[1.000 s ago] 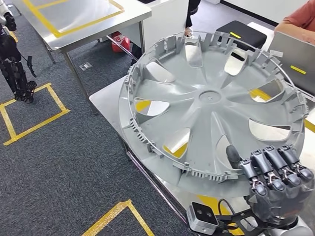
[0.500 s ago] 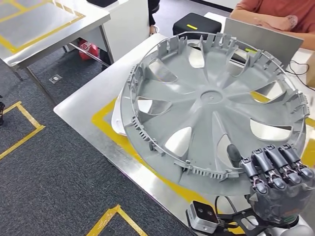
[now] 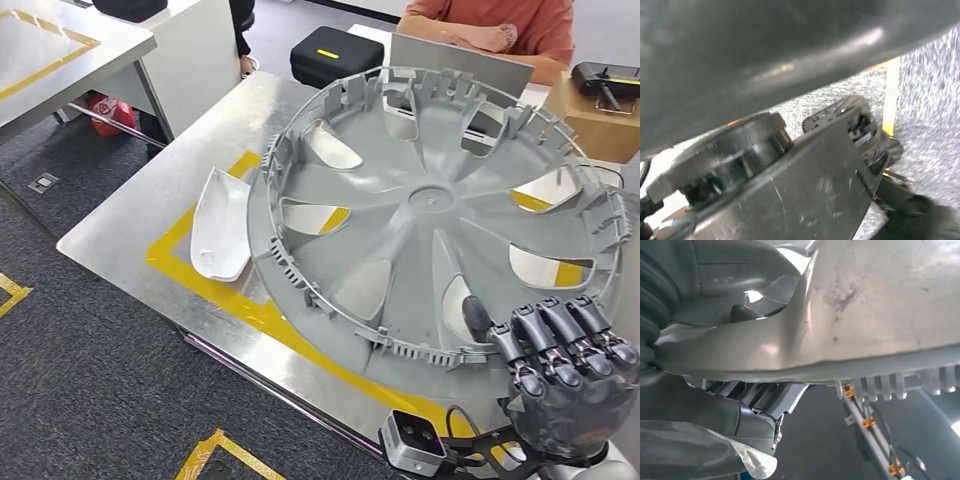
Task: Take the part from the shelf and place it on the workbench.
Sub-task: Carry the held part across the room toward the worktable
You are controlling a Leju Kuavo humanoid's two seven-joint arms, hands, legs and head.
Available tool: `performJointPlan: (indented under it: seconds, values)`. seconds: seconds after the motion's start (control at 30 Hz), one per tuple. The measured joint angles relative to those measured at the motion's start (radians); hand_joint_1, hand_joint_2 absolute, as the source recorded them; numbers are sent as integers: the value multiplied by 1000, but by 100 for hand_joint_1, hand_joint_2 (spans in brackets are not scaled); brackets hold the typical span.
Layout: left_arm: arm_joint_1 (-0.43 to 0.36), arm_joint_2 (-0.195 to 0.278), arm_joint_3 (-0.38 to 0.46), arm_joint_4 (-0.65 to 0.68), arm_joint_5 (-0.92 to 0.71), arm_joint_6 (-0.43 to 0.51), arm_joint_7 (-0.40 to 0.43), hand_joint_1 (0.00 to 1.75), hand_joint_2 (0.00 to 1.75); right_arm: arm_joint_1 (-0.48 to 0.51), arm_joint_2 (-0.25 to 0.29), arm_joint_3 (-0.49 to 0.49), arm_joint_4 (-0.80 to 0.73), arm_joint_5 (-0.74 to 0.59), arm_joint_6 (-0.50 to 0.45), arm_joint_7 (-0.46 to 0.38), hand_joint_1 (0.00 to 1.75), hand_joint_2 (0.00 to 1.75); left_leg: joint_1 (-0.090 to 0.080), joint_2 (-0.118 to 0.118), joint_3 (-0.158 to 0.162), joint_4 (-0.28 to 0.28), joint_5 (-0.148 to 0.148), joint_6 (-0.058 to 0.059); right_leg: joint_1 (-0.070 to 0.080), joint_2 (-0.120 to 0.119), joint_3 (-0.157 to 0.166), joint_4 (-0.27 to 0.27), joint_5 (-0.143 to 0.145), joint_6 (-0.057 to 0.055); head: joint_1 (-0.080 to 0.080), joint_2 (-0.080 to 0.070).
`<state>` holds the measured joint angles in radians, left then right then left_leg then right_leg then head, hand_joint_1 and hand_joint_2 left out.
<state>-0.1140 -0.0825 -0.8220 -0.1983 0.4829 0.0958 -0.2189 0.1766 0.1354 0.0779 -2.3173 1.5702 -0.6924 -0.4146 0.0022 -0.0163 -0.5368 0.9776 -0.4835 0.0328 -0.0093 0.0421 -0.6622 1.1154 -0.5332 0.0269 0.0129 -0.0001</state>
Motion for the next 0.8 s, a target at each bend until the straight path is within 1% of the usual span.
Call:
performJointPlan:
  seconds: [0.03, 0.07, 0.1, 0.13, 0.17, 0.2, 0.23, 0.27, 0.3, 0.33, 0.37, 0.4, 0.43, 0.47, 0.5, 0.53, 0.57, 0.6, 0.63, 0.67, 0.7, 0.73, 0.77, 0.8]
  values:
    - [2, -1, 0, 0, 0, 0, 0, 0, 0, -2, 0, 0, 0, 0, 0, 0, 175, 175, -1, 13, -1, 0, 0, 2, -1, -20, -28, 64, -33, 4, 3, 0]
    - [4, -1, 0, 0, 0, 0, 0, 0, 0, -2, 0, 0, 0, 0, 0, 0, 175, 175, -1, 29, -2, 0, 0, 2, -2, -30, -54, 125, -58, 9, 5, 0]
    - [5, -1, 0, 0, 0, 0, 0, 0, 0, -1, 0, 0, 0, 0, 0, 0, 175, 175, -1, 43, -2, 1, 0, 2, -4, -34, -68, 162, -67, 14, 5, 0]
    - [5, -1, 0, 0, 0, 0, 0, 0, 0, 0, 0, 0, 0, 0, 0, 0, 175, 175, -1, 56, -2, 2, -1, 1, -7, -38, -64, 164, -58, 18, 5, 0]
    - [5, -2, 0, 0, 0, 0, 0, 0, 0, 0, 0, 0, 0, 0, 0, 0, 175, 175, -1, 69, -2, 3, -3, -2, -9, -45, -40, 125, -32, 21, 5, 0]
    - [4, -2, 0, 0, 0, -1, 0, 0, 0, 0, 0, 0, 0, 0, 0, 0, 175, 175, 0, 79, -2, 7, -5, -6, -10, -61, -2, 59, -2, 24, 6, 0]
    - [4, -2, 0, 0, 0, -1, 0, 0, 0, -1, 0, 0, 1, 0, 0, -1, 175, 175, -2, 89, -3, 12, -9, -12, -8, -84, 38, -8, 18, 24, 7, 0]
    - [3, -2, 0, 0, 0, -2, 0, 0, 0, -3, 0, 0, 1, 0, 0, -2, 175, 175, -4, 98, -4, 18, -13, -18, -6, -100, 68, -59, 30, 20, 7, 0]
    - [3, -1, 0, 0, 0, -2, 0, 0, 0, -4, 0, 0, 2, 0, 0, -3, 175, 175, -8, 105, -4, 23, -16, -22, -3, -111, 84, -87, 32, 13, 6, 0]
    - [3, 0, 0, 0, 0, -2, 0, 0, 0, -4, 0, -1, 2, 0, 0, -4, 175, 175, -11, 114, -4, 26, -18, -26, 0, -110, 86, -92, 29, 4, 5, 0]
    - [3, 0, 0, 0, -1, -2, 0, 0, 0, -3, 0, -1, 3, 0, 0, -4, 175, 175, -11, 122, -4, 28, -19, -28, -1, -97, 83, -92, 31, -4, 3, 0]
    - [1, 0, 0, 0, -1, -2, 0, 0, 0, -1, 0, -1, 3, 0, 0, -4, 175, 175, -9, 122, -3, 31, -22, -32, -2, -88, 81, -92, 33, -10, 1, 0]
    - [0, 0, 0, 0, -1, -2, 0, 0, 0, -1, 0, -1, 4, 0, 0, -4, 175, 175, -6, 105, -5, 41, -34, -36, -3, -78, 80, -92, 35, -17, 1, 0]
    - [-1, 0, 0, 0, -1, -2, 0, 0, 0, -1, 0, -1, 4, 0, 0, -4, 175, 175, -3, 81, -14, 67, -55, -42, -5, -68, 80, -93, 38, -23, 0, 0]
    - [-2, 0, 0, 0, -1, -2, 0, 0, 0, -2, 1, -1, 4, 0, 0, -4, 175, 175, 0, 53, -31, 112, -85, -46, -6, -58, 79, -93, 39, -28, -2, 0]
    - [-1, 0, 0, 0, -1, -2, 0, 0, 0, -3, 2, -1, 5, 1, 0, -5, 175, 175, 1, 33, -56, 172, -119, -49, -5, -48, 78, -93, 41, -32, -3, 0]
    - [1, 0, 0, 0, -2, -2, 0, 0, 0, -3, 2, -1, 6, 1, 0, -5, 175, 175, 1, 27, -84, 237, -149, -50, -4, -36, 76, -93, 42, -35, -3, 0]
    - [2, 0, 0, 0, -2, -2, 0, 0, 0, -3, 3, -1, 8, 1, 0, -4, 175, 175, 1, 25, -107, 287, -166, -49, -3, -24, 75, -93, 43, -38, -3, 0]
    - [3, 1, 0, 0, -2, -2, 0, 0, 0, -3, 3, -1, 9, 1, 0, -4, 175, 175, 1, 25, -117, 307, -164, -47, -2, -11, 74, -93, 44, -39, -3, 0]
    - [4, 1, 0, 0, -2, -2, 0, 0, 0, -2, 3, -1, 11, 1, 0, -4, 175, 175, 1, 23, -111, 291, -143, -43, -1, 2, 73, -93, 45, -40, -3, 0]
    - [3, 1, 0, 0, -2, -2, 0, 0, 0, -2, 3, -1, 12, 1, 0, -4, 175, 175, 1, 19, -92, 249, -111, -39, 0, 14, 73, -93, 46, -40, -3, 0]
    - [3, 2, 0, 0, -2, -2, 0, 0, 0, -1, 3, -1, 13, 1, 0, -4, 175, 175, 1, 12, -67, 192, -76, -33, 0, 24, 74, -93, 47, -39, -4, 0]
    - [2, 2, 0, 0, -2, -2, 0, 0, 0, -2, 3, -1, 13, 1, 0, -3, 175, 175, 1, -2, -40, 134, -47, -28, 0, 31, 74, -93, 48, -38, -4, 0]
    - [2, 3, 0, 0, -2, -2, 0, 0, 0, -2, 3, -1, 13, 1, 0, -3, 175, 175, 1, -20, -21, 90, -33, -23, 1, 37, 73, -92, 49, -35, -3, 0]
